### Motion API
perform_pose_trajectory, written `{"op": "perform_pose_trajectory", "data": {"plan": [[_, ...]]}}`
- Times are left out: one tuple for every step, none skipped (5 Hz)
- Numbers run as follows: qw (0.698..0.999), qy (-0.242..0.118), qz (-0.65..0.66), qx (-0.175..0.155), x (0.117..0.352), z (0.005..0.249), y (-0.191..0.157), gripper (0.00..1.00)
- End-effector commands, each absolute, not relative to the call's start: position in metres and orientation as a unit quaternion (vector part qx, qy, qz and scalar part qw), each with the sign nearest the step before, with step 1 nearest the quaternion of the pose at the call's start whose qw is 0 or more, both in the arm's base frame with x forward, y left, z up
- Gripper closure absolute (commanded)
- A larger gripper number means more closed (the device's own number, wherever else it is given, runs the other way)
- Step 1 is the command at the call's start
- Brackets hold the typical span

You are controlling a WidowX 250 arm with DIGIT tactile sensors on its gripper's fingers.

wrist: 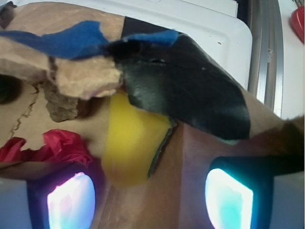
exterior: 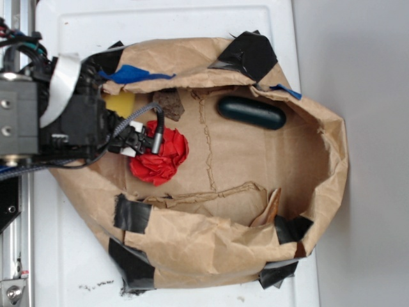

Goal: Grab the green sponge.

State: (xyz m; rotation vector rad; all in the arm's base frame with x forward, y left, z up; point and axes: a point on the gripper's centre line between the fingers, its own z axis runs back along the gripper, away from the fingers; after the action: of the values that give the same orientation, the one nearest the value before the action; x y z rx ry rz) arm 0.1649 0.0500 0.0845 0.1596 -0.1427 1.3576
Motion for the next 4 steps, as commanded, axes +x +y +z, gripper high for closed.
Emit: {"op": "perform_pose_trajectory", "data": {"plan": [[0.764, -0.078, 0.635, 0.080, 0.165, 0.087, 0.051, 0.00], [0.759, -0.077, 0.641, 0.088, 0.172, 0.084, 0.052, 0.00], [0.757, -0.070, 0.642, 0.099, 0.188, 0.079, 0.052, 0.00], [0.754, -0.066, 0.645, 0.107, 0.216, 0.083, 0.048, 0.00]]}}
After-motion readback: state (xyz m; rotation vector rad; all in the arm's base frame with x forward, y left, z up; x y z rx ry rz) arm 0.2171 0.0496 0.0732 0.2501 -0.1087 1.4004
